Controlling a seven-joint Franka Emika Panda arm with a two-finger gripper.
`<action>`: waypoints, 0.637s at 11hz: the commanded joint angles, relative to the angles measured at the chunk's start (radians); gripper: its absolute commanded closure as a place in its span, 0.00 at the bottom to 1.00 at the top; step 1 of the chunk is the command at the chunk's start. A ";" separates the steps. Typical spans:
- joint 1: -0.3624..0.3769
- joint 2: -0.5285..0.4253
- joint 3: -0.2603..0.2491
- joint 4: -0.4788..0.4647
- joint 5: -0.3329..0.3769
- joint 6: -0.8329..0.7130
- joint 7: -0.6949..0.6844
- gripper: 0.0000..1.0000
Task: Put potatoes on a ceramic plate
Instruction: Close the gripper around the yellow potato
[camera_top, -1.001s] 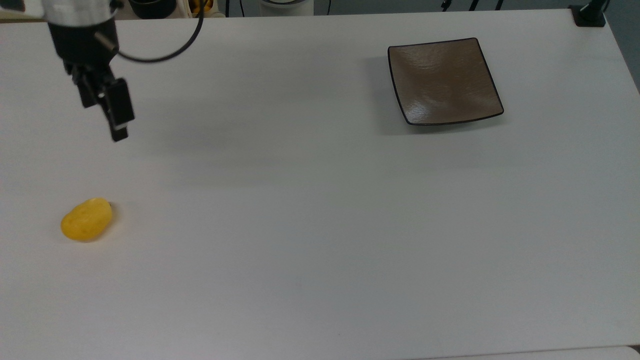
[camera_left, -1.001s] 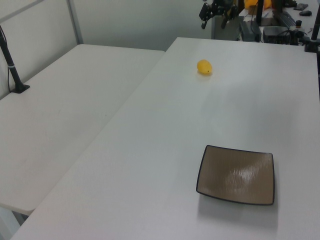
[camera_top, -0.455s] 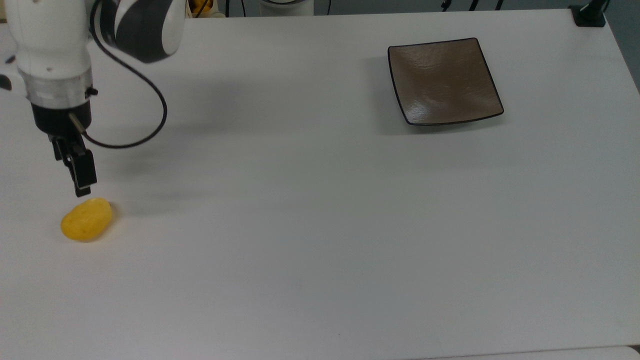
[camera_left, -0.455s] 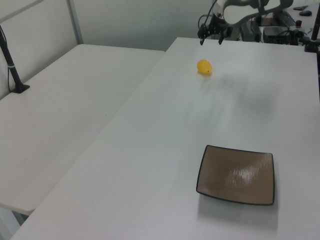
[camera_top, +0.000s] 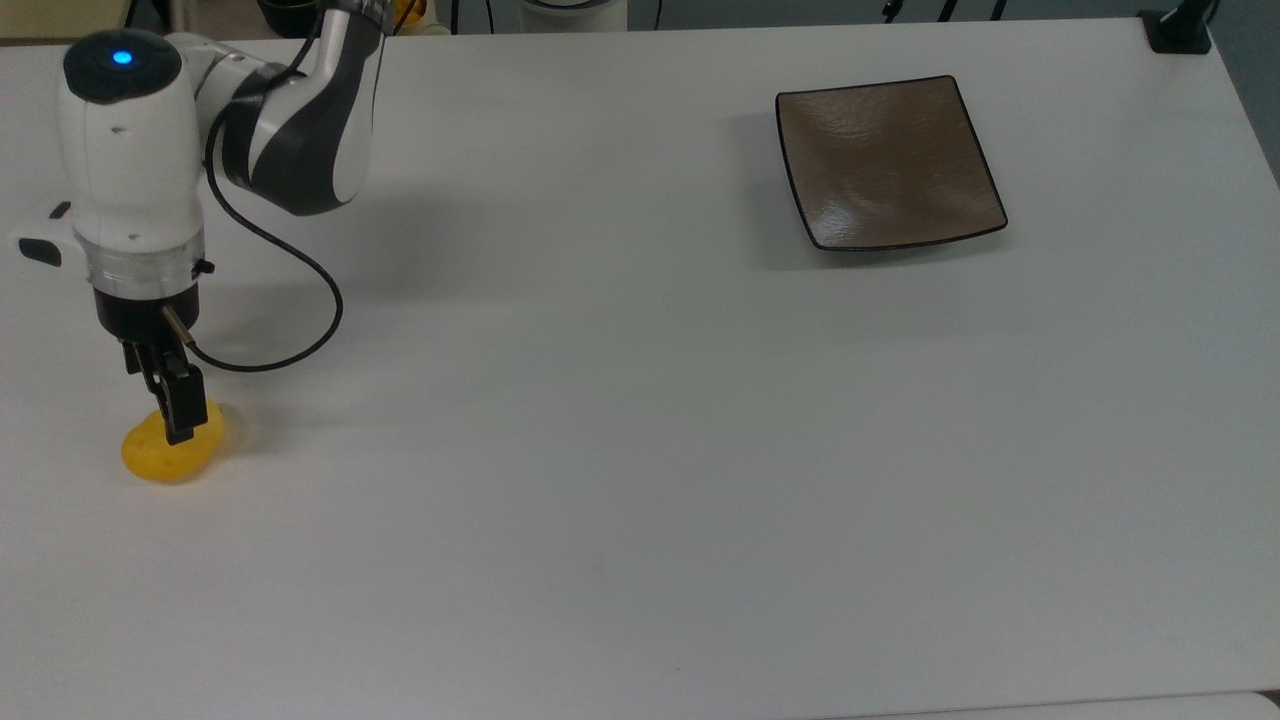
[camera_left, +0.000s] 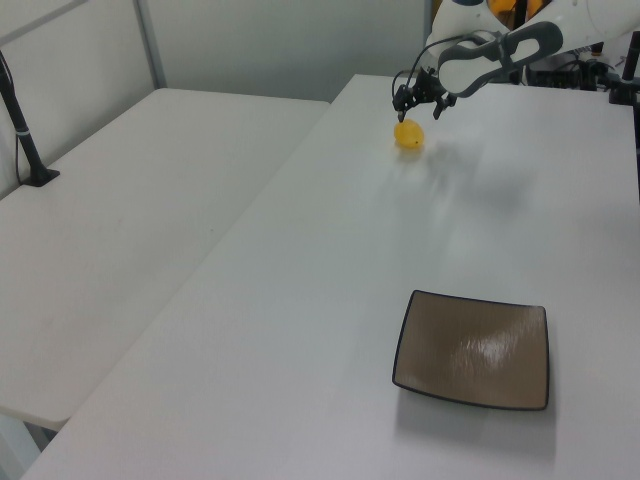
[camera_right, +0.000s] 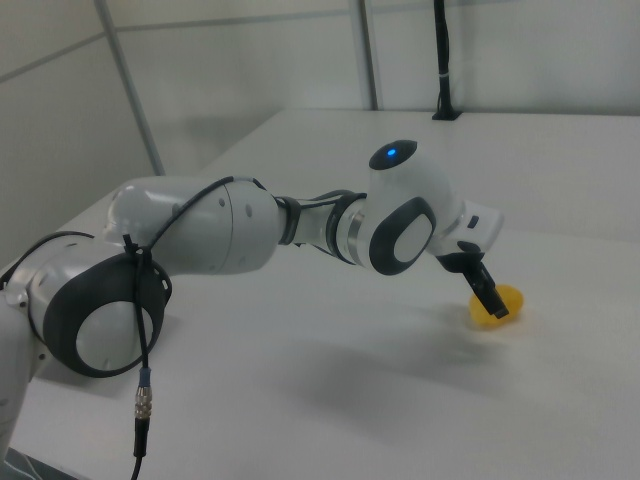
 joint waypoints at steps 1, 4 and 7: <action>0.007 0.057 -0.010 0.040 -0.025 0.052 0.028 0.00; 0.007 0.076 -0.010 0.040 -0.025 0.088 0.028 0.00; 0.007 0.077 -0.009 0.032 -0.074 0.089 0.024 0.08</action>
